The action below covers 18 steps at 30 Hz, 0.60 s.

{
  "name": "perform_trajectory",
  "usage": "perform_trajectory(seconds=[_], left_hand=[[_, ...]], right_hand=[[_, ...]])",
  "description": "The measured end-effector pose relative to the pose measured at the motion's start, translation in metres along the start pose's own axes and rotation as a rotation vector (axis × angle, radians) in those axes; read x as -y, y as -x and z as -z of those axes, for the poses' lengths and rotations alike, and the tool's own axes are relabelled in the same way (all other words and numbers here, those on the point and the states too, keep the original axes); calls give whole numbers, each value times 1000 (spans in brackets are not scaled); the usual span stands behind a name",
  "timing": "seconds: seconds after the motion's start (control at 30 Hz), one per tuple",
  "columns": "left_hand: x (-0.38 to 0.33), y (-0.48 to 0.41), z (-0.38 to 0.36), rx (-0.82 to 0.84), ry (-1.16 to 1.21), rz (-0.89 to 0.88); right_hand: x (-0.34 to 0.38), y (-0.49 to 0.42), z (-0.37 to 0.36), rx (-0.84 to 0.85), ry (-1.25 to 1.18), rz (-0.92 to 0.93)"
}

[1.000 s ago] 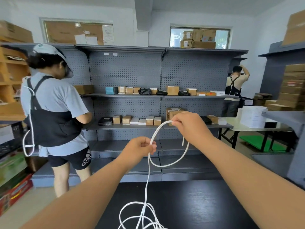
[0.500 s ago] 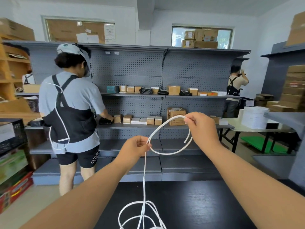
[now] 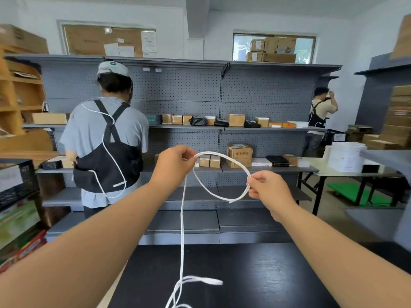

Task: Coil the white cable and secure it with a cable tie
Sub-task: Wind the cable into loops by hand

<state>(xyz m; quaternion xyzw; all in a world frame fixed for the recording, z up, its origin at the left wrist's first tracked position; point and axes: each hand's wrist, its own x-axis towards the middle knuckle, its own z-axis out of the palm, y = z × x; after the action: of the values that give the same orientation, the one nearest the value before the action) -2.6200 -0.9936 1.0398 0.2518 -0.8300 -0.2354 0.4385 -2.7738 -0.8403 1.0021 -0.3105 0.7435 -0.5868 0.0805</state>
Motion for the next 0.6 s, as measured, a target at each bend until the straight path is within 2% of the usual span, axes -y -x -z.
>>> perform_trajectory(seconds=[0.13, 0.3, 0.43, 0.6], left_hand=[[-9, -9, 6, 37, -70, -73], [-17, -10, 5, 120, -175, -132], [-22, -6, -3, 184, -244, -165], [-24, 0, -10, 221, -217, -174]], right_hand=[[4, -1, 4, 67, 189, 47], [28, 0, 2, 135, 469, 248], [47, 4, -9, 211, 589, 370], [54, 5, -18, 208, 722, 451]])
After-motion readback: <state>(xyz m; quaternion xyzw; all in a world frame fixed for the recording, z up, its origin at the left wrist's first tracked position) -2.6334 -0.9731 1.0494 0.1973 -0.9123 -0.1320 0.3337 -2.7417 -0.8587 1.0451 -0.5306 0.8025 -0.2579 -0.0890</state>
